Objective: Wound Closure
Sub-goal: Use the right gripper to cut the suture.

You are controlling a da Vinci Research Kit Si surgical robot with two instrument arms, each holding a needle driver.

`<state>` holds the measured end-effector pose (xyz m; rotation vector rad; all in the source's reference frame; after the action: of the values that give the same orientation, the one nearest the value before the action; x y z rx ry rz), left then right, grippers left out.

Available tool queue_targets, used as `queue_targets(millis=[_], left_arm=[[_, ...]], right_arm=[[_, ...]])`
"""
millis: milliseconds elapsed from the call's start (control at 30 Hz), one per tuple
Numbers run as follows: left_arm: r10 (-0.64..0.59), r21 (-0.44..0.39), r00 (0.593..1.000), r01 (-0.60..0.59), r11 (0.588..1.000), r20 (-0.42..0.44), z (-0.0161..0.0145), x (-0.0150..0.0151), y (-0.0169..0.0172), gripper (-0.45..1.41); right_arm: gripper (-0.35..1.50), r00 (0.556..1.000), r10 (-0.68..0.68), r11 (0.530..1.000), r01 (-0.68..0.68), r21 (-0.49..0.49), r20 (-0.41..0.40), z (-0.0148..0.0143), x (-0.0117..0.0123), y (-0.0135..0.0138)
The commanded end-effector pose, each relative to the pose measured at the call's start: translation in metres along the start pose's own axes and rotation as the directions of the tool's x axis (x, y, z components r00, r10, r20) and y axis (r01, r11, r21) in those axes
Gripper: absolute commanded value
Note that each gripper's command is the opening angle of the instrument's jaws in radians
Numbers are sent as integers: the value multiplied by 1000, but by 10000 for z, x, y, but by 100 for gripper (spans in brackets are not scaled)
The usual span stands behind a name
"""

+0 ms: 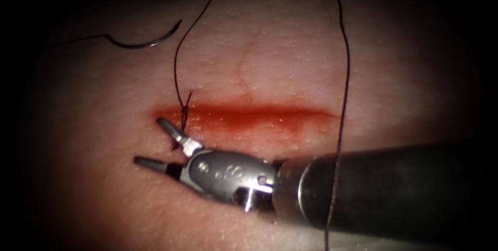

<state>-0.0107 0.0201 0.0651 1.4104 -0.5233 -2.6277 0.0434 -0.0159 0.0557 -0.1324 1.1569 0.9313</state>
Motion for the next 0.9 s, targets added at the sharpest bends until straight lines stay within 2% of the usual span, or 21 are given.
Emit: queue_targets(millis=[33, 267, 367, 633, 900], left_arm=[[-5, -1, 1000, 5, 1000, -5, 5, -1, -2, -45], [-109, -37, 993, 107, 994, -44, -27, 13, -5, -45], [-160, -44, 987, 158, 986, -33, -50, 27, -9, -45], [-216, -36, 976, 215, 976, -30, -93, 63, -15, -45], [-264, -9, 964, 264, 964, -30, -120, 95, -29, -45]], right_arm=[[91, 1000, 28, 1000, -28, -2, 0, 0, -2, -3], [89, 990, 139, 989, -138, -45, 25, -20, 12, 13], [100, 987, 150, 988, -148, -48, 50, -25, 18, 25], [111, 984, 153, 987, -149, -55, 95, -22, 17, 40], [108, 978, 160, 987, -154, -55, 135, -12, 18, 57]])
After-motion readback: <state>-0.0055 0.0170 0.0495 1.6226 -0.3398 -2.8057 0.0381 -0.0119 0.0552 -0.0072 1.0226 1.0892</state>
